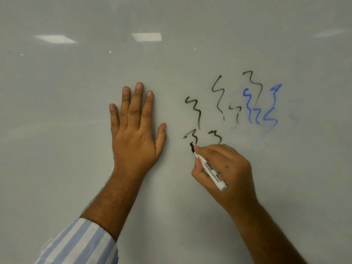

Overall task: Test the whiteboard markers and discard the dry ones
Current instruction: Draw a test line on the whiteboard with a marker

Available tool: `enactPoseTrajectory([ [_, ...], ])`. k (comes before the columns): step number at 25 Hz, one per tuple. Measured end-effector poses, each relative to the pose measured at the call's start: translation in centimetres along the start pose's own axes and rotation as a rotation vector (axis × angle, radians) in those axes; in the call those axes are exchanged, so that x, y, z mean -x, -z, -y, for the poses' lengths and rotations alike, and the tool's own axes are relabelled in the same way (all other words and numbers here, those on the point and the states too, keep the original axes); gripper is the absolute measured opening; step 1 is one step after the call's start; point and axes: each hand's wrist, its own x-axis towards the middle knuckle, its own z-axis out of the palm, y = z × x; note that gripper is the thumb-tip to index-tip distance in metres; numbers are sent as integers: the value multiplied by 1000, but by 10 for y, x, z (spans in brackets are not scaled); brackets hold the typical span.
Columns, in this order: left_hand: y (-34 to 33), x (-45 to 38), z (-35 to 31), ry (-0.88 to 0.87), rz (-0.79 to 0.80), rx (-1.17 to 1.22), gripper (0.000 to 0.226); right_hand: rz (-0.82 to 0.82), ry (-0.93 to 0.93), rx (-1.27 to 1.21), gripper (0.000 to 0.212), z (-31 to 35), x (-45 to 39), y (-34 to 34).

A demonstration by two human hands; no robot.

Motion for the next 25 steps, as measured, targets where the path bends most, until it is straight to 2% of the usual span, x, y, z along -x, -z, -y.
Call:
enactPoseTrajectory([
  [4, -2, 9, -2, 1, -13, 23, 69, -13, -67, -3, 12, -4, 8, 8],
  [7, -3, 18, -3, -36, -17, 45, 63, 79, -155, -123, 10, 1, 24, 8],
  [12, 1, 26, -3, -84, -62, 201, 64, 15, -455, -428, 13, 18, 31, 8],
  [18, 2, 38, 1, -53, -85, 414, 53, 52, -445, -515, 17, 39, 28, 2],
  [20, 4, 49, -4, 17, -79, 565, 54, 68, -438, -555, 22, 42, 31, 1],
  [22, 14, 61, -20, 164, -86, 739, 54, 108, -412, -574, 28, 46, 34, 0],
  [23, 22, 67, -33, 305, -96, 835, 52, 128, -406, -579, 28, 48, 37, 0],
  [25, 37, 72, -58, 740, -119, 1087, 44, 145, -398, -591, 26, 52, 45, 2],
])
